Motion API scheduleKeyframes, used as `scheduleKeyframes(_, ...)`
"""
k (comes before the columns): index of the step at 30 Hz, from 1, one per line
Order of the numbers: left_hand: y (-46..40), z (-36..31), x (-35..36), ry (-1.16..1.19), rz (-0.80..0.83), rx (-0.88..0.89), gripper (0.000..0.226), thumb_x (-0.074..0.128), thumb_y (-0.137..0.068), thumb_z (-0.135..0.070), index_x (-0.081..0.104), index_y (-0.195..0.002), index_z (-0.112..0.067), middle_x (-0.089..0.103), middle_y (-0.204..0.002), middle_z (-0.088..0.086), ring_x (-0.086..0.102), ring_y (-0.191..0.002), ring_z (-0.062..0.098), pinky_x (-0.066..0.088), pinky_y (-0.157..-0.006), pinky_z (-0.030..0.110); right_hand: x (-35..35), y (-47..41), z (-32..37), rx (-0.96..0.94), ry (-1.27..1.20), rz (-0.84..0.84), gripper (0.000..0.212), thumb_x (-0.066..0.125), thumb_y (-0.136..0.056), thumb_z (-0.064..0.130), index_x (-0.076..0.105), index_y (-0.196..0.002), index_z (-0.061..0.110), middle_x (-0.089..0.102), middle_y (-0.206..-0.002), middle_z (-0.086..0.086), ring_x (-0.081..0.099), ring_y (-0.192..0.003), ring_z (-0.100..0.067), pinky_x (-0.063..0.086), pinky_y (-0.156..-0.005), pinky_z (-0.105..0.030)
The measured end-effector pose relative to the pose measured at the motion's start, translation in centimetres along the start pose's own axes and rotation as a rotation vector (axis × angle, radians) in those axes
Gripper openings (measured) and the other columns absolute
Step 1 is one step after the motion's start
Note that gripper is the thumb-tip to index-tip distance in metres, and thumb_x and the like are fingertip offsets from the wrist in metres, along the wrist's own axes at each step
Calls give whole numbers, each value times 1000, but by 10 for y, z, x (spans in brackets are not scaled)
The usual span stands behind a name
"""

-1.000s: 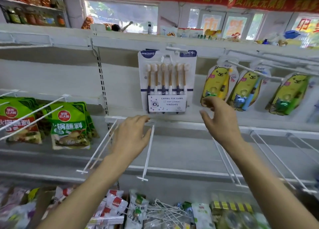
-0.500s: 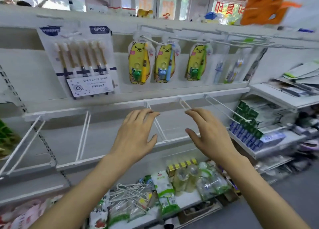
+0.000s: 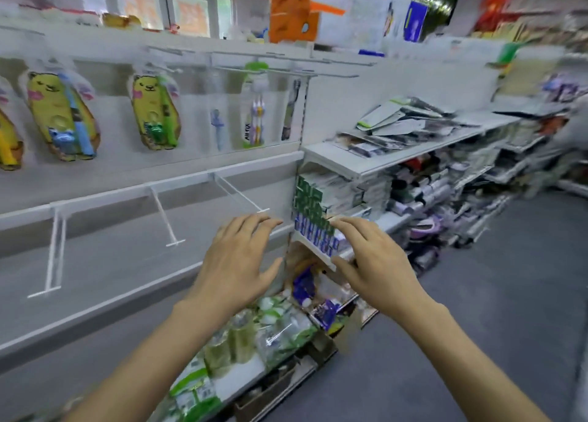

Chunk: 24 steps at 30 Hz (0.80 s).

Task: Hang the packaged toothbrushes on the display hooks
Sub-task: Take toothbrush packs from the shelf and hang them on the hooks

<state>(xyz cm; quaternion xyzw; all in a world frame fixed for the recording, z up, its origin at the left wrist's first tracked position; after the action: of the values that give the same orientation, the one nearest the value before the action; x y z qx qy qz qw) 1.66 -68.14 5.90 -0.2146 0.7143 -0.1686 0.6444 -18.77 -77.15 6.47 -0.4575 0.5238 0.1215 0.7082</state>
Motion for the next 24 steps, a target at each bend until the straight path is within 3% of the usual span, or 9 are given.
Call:
scheduleKeyframes(12, -129, -140, 100, 100, 63, 33, 57, 57, -89, -48, 43, -142, -30, 50, -139, -10, 47, -128, 13, 37, -112, 34, -14, 31, -196, 125, 20, 5, 57, 77, -84, 29, 56, -135, 14, 60, -130, 0, 57, -120, -22, 51, -96, -34)
scheduleKeyframes(24, -303, -173, 216, 156, 78, 55, 55, 56, -91, -50, 42, -141, -31, 52, -135, -10, 49, -124, 15, 39, -106, 36, 35, -28, -364, 221, 61, 26, 55, 71, -89, 32, 52, -139, 19, 56, -134, 6, 53, -124, -17, 47, -102, -30)
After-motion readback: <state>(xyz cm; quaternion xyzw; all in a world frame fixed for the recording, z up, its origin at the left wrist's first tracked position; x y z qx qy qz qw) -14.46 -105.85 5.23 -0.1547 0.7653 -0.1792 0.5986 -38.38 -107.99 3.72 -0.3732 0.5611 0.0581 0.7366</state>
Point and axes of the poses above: each hand's wrist, its own y-axis away from the middle knuckle, its own x-axis out of the palm, z = x × y, the point moved 4 cm from there along -y, towards the middle knuckle
